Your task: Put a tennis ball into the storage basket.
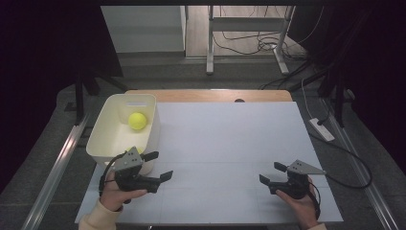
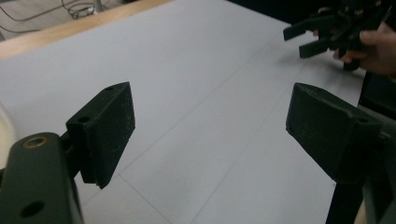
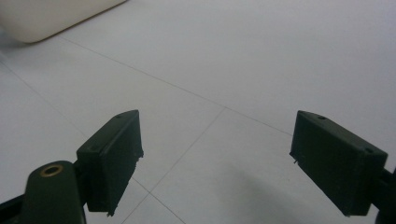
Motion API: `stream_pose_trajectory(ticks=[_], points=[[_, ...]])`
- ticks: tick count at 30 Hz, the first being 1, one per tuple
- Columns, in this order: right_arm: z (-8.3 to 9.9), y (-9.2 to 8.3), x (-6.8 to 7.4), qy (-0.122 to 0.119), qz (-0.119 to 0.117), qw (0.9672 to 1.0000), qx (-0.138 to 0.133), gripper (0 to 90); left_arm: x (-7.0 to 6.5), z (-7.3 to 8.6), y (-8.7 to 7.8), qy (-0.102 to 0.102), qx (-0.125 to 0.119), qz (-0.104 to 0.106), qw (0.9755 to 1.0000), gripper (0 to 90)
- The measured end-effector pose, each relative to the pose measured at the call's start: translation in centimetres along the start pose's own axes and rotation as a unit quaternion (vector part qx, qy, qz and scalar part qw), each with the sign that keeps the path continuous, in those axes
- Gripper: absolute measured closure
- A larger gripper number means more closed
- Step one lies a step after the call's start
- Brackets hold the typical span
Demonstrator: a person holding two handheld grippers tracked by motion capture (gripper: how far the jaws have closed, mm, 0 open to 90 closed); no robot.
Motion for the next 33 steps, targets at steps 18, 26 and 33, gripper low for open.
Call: stream_pose_trajectory(ticks=[18, 26, 33], points=[[0.1, 0.0, 0.0, 0.000, 0.001, 1.0000, 0.001, 16.5, 0.1, 4.1, 3.1, 0.032, 0.044, 0.009, 0.9985, 15.4], [0.1, 0.0, 0.0, 0.001, 0.001, 1.0000, 0.001, 16.5, 0.2, 5.1, 3.2, 0.033, 0.038, 0.013, 0.9987, 14.8], [0.1, 0.0, 0.0, 0.000, 0.001, 1.0000, 0.001, 16.5, 0.7, 5.7, 3.1, 0.017, 0.031, 0.002, 0.9994, 14.7]])
Point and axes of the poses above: each handheld gripper's, and its own axes: y roughly forward along the jaws, z roughly out of its underside, x roughly to its left, the point moved 5 cm from there along y, roughly forward along the jaws, and after that the axes turned 12 degrees about -y, right-handed, at the moved point
